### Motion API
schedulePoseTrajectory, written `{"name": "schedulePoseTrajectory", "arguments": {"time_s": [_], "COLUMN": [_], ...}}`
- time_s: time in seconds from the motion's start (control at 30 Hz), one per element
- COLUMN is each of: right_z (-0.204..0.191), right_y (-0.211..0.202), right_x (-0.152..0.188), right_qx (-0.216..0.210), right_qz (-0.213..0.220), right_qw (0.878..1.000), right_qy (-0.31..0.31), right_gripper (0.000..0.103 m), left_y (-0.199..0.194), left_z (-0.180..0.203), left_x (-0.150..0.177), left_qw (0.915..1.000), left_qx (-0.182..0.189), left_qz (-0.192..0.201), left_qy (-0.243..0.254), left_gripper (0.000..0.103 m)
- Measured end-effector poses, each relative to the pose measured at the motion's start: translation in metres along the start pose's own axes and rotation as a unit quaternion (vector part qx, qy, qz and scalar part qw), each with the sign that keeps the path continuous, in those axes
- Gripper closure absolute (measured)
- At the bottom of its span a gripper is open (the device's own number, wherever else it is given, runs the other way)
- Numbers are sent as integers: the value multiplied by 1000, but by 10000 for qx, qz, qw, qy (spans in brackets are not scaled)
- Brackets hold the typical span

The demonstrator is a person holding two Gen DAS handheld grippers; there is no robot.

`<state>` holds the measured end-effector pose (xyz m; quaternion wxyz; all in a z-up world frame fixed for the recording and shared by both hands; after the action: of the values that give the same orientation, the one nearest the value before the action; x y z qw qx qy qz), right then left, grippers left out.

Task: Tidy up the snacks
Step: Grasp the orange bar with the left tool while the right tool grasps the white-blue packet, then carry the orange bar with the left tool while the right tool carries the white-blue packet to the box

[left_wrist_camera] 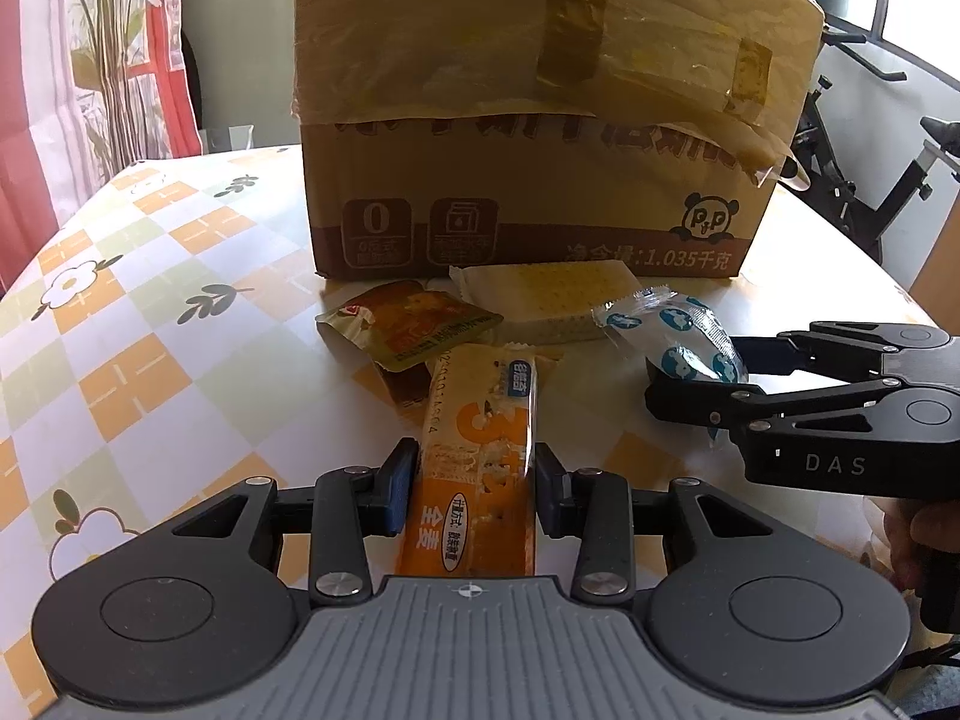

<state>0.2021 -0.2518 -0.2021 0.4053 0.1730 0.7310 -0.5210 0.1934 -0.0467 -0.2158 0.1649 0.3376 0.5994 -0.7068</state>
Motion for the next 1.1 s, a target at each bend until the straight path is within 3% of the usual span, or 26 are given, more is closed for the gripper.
{"name": "schedulePoseTrajectory", "arguments": {"time_s": [0.37, 0.7, 1.1], "right_z": [0, 3, 12], "right_y": [0, -5, -59], "right_x": [1, 1, -5], "right_qx": [-4, -124, -147], "right_qz": [3, -24, 356], "right_qw": [10000, 9998, 9986], "right_qy": [9, 141, 360], "right_gripper": [48, 52, 54], "left_y": [-4, -15, -58], "left_z": [-1, 10, 13], "left_x": [3, 1, -18], "left_qw": [9998, 9992, 9954], "left_qx": [154, 300, 755], "left_qz": [8, 134, 560], "left_qy": [-159, 212, 205], "left_gripper": [64, 64, 64]}}
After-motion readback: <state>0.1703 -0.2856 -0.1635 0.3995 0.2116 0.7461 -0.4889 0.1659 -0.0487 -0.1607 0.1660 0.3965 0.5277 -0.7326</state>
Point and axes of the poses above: each gripper's, at about its wrist camera, not at the fingertips, and y roughly the way its jaws point, z to its right, x to its underside, the point moved 3 cm from there along y, roughly the way its jaws point, and after that the axes turned 1 degree about -z, right-handed, at the moved point
